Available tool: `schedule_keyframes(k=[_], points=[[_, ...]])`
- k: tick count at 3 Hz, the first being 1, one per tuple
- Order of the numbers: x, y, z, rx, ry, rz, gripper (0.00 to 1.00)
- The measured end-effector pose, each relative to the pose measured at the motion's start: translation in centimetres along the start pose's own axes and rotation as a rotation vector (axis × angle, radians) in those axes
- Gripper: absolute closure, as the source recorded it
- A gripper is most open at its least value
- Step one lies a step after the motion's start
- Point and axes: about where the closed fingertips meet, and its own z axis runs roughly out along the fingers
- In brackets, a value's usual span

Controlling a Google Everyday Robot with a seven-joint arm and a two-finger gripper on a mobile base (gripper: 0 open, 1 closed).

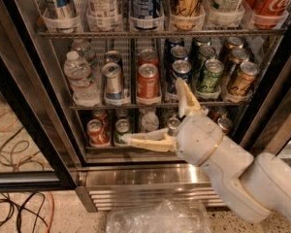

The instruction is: Pick blue plastic bottle from top shelf of fridge

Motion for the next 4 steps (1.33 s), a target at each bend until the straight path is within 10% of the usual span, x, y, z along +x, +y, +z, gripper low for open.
schedule_keyframes(k=[2,4], points=[[-5.2,2.9,7.7,0.035,-0.217,-0.230,0.00],[-4.5,1.9,7.9,0.072,-0.248,-0.216,0.00]])
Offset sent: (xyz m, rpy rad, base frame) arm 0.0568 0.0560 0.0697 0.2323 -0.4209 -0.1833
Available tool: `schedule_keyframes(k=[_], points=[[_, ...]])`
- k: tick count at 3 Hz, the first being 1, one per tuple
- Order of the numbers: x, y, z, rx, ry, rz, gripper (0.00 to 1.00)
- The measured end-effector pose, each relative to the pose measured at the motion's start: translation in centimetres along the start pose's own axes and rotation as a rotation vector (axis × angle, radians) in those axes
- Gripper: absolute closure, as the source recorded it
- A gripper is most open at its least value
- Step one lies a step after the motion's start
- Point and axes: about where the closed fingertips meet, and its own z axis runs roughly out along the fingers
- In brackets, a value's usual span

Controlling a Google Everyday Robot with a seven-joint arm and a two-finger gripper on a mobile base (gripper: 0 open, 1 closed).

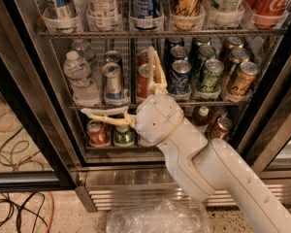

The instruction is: Pick blue plastic bottle from top shelf of fridge

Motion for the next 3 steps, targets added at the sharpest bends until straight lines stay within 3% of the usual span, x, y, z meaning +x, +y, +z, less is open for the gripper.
schedule_keyframes(k=[1,2,3], points=[[0.1,-0.1,0.1,0.043,0.005,-0.007,0.00],[-3.3,3.9,1.4,0.073,-0.089,-0.013,0.00],[-4.8,3.7,1.8,0.129,-0.134,-0.003,0.00]])
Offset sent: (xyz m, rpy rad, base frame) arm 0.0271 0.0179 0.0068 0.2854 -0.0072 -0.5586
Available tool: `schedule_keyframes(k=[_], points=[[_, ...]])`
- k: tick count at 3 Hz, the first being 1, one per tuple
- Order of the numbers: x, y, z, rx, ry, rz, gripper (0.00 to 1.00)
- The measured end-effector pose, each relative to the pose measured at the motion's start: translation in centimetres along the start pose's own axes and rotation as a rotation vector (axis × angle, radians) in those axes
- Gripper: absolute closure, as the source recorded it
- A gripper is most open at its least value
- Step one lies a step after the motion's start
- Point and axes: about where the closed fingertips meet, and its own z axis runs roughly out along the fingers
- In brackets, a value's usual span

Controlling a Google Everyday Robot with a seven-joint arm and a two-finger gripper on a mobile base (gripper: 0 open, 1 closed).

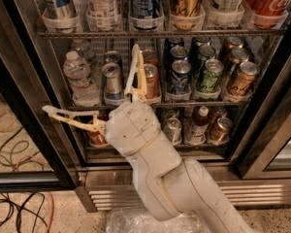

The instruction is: Pick blue plastic bottle from top shelf of fridge

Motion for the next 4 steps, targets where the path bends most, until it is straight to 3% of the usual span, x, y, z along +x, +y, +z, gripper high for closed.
schedule_keyframes(k=[1,2,4], points=[[0.0,-0.1,0.0,0.001,0.001,0.000,0.00],[0.4,-0.2,0.1,0.047,0.029,-0.015,0.00],[1.4,-0.6,-1.3,0.273,0.100,-0.067,0.00]])
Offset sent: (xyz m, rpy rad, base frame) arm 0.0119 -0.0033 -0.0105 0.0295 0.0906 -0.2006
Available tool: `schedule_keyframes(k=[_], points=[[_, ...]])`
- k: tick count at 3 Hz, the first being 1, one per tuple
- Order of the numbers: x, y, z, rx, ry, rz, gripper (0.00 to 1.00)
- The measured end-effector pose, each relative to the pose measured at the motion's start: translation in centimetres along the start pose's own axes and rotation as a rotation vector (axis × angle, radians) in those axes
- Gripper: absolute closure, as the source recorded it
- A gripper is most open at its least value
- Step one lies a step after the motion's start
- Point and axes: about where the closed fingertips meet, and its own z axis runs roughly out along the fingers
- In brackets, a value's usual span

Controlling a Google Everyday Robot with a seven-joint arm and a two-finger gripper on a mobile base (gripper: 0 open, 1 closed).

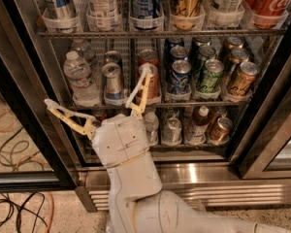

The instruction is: Pick blue plastic bottle from top shelf of fridge

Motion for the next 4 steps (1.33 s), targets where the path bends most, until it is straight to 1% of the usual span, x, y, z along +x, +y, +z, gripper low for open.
schedule_keyframes(k=[1,2,3,4], points=[[1.5,-1.6,-0.1,0.063,0.060,-0.014,0.00],[1.1,-1.3,0.2,0.047,0.029,-0.029,0.00],[0.1,-1.1,2.1,0.015,-0.018,-0.075,0.00],[-0.6,-1.4,4.2,0.029,-0.032,-0.108,0.00]])
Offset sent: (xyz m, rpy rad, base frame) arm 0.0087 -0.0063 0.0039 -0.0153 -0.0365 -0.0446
